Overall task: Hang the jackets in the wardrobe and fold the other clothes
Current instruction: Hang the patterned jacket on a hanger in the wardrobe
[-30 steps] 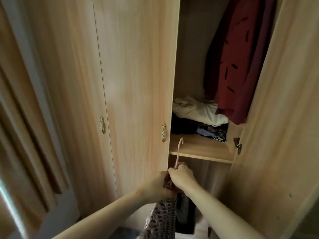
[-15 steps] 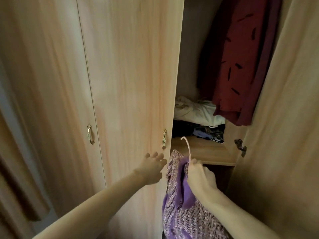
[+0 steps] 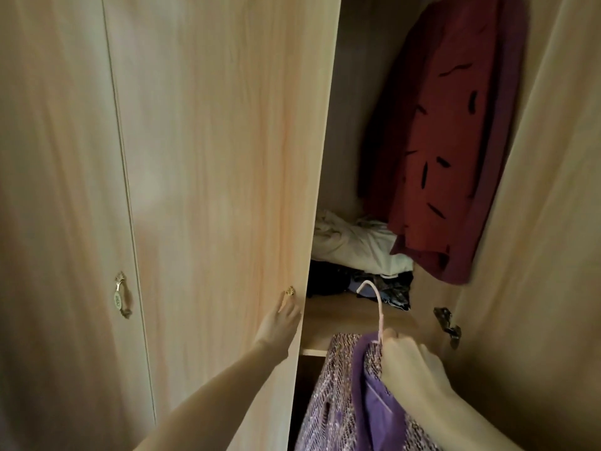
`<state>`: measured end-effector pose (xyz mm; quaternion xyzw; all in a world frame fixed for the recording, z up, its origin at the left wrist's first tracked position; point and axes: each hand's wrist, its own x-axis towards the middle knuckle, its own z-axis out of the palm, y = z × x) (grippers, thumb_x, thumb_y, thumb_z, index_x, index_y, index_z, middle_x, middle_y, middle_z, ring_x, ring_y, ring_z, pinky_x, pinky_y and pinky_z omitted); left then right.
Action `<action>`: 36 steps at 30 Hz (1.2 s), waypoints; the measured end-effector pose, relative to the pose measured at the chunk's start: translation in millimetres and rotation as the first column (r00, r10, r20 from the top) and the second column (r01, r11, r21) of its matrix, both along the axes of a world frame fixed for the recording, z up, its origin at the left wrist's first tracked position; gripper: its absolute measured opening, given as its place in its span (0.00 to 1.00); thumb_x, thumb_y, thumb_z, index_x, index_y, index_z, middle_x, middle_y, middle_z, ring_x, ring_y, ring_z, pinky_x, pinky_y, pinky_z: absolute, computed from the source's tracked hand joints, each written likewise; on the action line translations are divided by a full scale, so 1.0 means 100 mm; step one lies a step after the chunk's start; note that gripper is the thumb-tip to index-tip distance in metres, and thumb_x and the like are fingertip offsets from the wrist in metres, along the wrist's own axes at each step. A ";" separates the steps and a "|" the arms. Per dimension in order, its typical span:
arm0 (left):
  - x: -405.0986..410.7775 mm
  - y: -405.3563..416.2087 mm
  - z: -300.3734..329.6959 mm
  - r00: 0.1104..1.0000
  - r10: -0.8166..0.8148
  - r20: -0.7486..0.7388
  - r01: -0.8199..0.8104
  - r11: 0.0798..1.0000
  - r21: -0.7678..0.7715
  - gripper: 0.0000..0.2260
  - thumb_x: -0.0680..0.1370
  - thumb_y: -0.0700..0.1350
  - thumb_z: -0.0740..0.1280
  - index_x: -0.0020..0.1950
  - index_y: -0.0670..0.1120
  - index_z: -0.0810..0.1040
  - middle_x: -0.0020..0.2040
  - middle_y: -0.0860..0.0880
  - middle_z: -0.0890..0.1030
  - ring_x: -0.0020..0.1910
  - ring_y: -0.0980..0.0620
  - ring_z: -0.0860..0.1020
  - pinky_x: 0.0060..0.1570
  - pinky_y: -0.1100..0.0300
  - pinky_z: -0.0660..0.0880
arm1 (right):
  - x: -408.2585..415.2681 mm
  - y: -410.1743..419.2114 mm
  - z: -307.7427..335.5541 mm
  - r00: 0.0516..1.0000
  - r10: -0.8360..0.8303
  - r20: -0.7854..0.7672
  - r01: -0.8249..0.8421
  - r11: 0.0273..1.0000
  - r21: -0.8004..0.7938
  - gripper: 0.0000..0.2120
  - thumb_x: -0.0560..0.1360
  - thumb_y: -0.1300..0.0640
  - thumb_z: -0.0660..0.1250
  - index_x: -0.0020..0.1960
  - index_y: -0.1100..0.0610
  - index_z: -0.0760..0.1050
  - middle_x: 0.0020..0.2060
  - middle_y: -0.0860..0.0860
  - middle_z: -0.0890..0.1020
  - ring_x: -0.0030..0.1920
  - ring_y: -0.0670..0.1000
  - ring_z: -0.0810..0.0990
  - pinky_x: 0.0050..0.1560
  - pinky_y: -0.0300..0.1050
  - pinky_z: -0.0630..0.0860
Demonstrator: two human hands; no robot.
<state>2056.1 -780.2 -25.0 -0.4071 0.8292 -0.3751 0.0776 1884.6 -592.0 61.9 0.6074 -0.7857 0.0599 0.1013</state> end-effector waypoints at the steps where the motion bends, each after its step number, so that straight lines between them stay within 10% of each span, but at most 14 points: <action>1: 0.01 -0.04 -0.02 1.000 -0.010 0.019 0.010 1.000 -0.016 0.37 0.77 0.57 0.63 0.76 0.36 0.54 0.77 0.36 0.55 0.77 0.36 0.48 0.74 0.39 0.48 | -0.04 -0.04 0.01 1.000 0.005 0.005 -0.005 1.000 0.009 0.13 0.81 0.60 0.58 0.65 0.57 0.69 0.51 0.50 0.82 0.47 0.47 0.83 0.36 0.36 0.76; 10: -0.14 0.02 0.06 0.980 0.086 0.180 -0.085 0.996 -0.012 0.32 0.77 0.53 0.65 0.73 0.35 0.60 0.71 0.35 0.65 0.67 0.39 0.70 0.54 0.53 0.74 | -0.03 -0.36 -0.07 0.980 0.077 0.186 -0.086 0.995 0.041 0.10 0.79 0.60 0.62 0.61 0.57 0.72 0.40 0.48 0.80 0.38 0.46 0.82 0.36 0.42 0.82; 15: -0.21 0.13 0.03 0.976 0.104 0.190 -0.126 0.986 0.109 0.33 0.78 0.51 0.64 0.75 0.33 0.57 0.73 0.31 0.60 0.48 0.48 0.79 0.29 0.58 0.59 | 0.23 -0.23 -0.05 0.961 0.094 0.259 -0.100 0.995 0.010 0.09 0.79 0.59 0.63 0.59 0.58 0.71 0.43 0.50 0.82 0.42 0.48 0.84 0.39 0.41 0.81; 21: 0.40 0.84 0.09 0.994 -0.057 0.092 0.054 0.998 0.034 0.38 0.76 0.54 0.67 0.76 0.37 0.53 0.74 0.38 0.61 0.53 0.48 0.77 0.43 0.57 0.75 | 0.71 0.04 0.13 0.962 0.101 0.252 -0.087 0.994 -0.067 0.05 0.80 0.57 0.61 0.55 0.55 0.70 0.44 0.50 0.80 0.45 0.52 0.82 0.35 0.40 0.70; 28: 1.34 1.49 -0.01 0.998 -0.033 -0.059 0.045 0.974 0.222 0.43 0.64 0.54 0.75 0.70 0.44 0.55 0.64 0.44 0.60 0.34 0.49 0.78 0.34 0.58 0.72 | 1.33 0.39 0.06 0.954 0.098 0.282 -0.066 0.991 -0.119 0.05 0.78 0.58 0.61 0.51 0.59 0.72 0.47 0.57 0.82 0.49 0.59 0.82 0.40 0.47 0.75; 36: 2.81 1.99 -0.01 0.975 -0.187 -0.119 0.212 0.944 0.254 0.39 0.72 0.39 0.70 0.74 0.47 0.48 0.74 0.45 0.55 0.50 0.39 0.76 0.39 0.49 0.78 | 2.12 0.74 -0.13 0.935 0.168 0.314 -0.144 0.985 -0.097 0.02 0.76 0.59 0.61 0.44 0.55 0.71 0.42 0.57 0.81 0.45 0.60 0.82 0.36 0.46 0.73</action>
